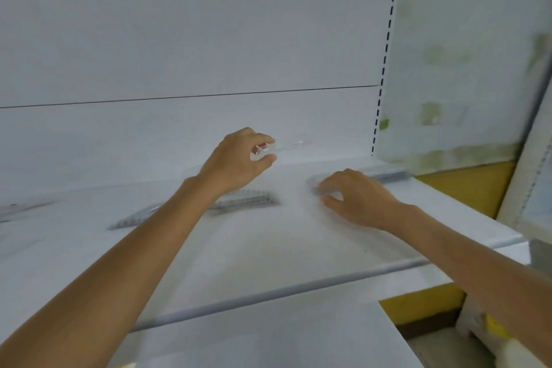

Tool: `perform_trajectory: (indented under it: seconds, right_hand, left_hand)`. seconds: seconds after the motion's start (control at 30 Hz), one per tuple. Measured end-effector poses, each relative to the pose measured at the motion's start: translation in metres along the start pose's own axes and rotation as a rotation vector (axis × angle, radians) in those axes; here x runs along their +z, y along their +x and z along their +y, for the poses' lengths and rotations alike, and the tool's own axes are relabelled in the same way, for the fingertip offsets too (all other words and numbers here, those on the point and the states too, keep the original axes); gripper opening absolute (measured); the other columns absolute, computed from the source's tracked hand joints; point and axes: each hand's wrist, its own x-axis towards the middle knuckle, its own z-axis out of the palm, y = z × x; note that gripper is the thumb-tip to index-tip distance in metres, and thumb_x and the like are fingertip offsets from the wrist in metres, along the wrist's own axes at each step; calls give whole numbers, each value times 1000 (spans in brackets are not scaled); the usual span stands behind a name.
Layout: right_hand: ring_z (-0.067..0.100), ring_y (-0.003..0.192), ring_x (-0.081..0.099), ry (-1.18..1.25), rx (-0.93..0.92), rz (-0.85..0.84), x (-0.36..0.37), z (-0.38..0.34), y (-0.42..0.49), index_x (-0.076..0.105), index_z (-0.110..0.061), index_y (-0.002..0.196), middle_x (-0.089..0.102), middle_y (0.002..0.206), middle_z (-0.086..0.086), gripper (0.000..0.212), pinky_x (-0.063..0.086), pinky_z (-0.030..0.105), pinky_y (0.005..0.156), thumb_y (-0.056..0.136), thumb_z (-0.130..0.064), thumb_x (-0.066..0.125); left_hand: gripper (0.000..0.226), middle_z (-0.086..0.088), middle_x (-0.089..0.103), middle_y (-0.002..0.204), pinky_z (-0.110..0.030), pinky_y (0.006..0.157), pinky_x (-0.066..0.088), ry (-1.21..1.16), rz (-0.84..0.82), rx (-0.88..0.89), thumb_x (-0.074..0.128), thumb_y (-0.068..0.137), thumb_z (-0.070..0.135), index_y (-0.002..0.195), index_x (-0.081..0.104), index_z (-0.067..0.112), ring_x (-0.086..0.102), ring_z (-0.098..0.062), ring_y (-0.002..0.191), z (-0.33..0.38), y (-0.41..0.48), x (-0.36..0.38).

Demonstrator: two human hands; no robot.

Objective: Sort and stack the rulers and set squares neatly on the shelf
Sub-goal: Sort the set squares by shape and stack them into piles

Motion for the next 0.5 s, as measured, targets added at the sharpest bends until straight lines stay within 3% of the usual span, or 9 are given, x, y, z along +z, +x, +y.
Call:
perform_trajectory:
  seconds: [0.07,0.2,0.5]
  right_hand:
    - [19,115,52,50,53,-76,-5,29,-13,65,-23,111,60,121,-2,26,40,32,96,92,-31,48]
    - [9,127,39,84,30,-83,4,57,-29,57,-31,123,51,133,-12,32,29,29,107,96,-37,42]
    - [10,120,43,150,9,-12,9,70,-20,61,-33,116,56,127,-17,29,35,35,102,93,-35,43]
  left_hand:
    - [34,9,56,100,-27,85,45,-9,-39,36,62,85,28,118,60,21,54,-8,88,18,16,20]
    - [36,4,59,105,-30,89,45,-11,-115,65,61,85,27,120,59,20,54,-10,89,45,43,58]
    - [36,-3,59,118,-34,91,45,58,-310,18,55,89,30,123,57,21,56,-21,105,87,93,128]
